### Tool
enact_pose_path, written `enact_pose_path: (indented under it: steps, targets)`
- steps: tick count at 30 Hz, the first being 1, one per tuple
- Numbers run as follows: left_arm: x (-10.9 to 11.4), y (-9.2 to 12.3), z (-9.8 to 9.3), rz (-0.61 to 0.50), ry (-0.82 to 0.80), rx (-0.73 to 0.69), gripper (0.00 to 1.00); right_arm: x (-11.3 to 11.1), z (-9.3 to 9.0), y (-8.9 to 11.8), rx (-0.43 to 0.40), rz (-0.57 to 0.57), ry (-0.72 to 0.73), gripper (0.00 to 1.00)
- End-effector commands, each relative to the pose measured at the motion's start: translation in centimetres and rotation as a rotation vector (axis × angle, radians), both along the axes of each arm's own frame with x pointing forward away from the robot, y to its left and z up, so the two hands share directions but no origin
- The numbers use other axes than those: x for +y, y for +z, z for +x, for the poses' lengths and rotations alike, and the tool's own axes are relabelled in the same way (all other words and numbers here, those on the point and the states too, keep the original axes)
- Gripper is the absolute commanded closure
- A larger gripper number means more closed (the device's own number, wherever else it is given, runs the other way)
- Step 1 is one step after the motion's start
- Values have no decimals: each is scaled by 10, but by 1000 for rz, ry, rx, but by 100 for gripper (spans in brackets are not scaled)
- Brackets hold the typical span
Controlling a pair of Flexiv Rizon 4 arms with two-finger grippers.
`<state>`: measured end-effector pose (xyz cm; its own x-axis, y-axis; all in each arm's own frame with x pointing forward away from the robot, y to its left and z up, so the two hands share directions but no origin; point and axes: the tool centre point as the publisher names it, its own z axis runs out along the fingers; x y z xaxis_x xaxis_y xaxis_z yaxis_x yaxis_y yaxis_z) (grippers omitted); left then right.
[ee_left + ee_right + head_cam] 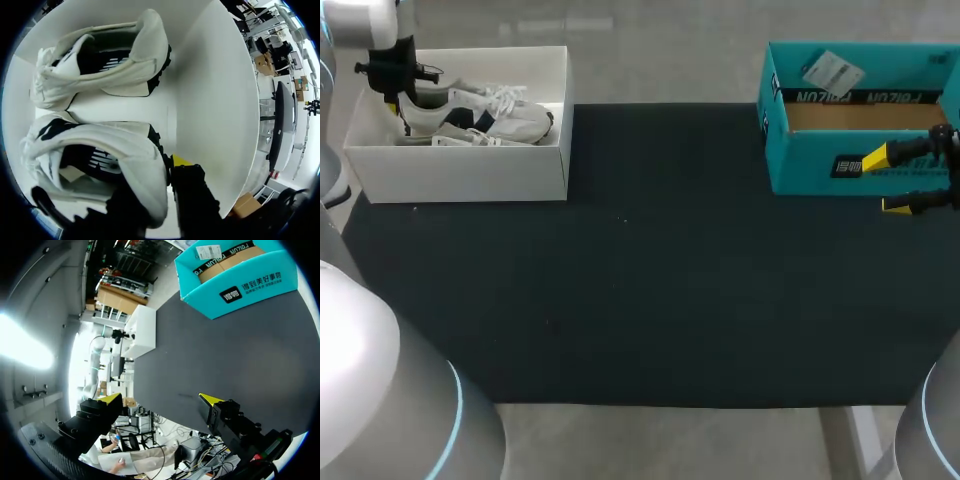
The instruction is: Take the shoe out of the shoebox, open the shoe tongue, remove and reinsert the insole, then place the shoe into the shoebox
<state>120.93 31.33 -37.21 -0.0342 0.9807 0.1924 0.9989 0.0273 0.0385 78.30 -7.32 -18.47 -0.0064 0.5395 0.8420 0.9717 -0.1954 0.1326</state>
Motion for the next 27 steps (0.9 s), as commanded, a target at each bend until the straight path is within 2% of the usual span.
enact_pose_path:
  steps: [1,7,13,19,27]
  targets:
    - [0,-13,3,7,-10,16,100,0,-1,0,1,-2,-1,0]
    - [2,-21,6,-43,-18,71,100,0,-1,0,1,-2,-1,0]
    - [-2,-9,15,-71,-73,36,100,0,-1,0,1,-2,-1,0]
    - [-2,-6,22,-64,-77,22,100,0,-1,0,1,-2,-1,0]
    - [0,-18,27,-58,-46,45,100,0,-1,0,1,-2,-1,0]
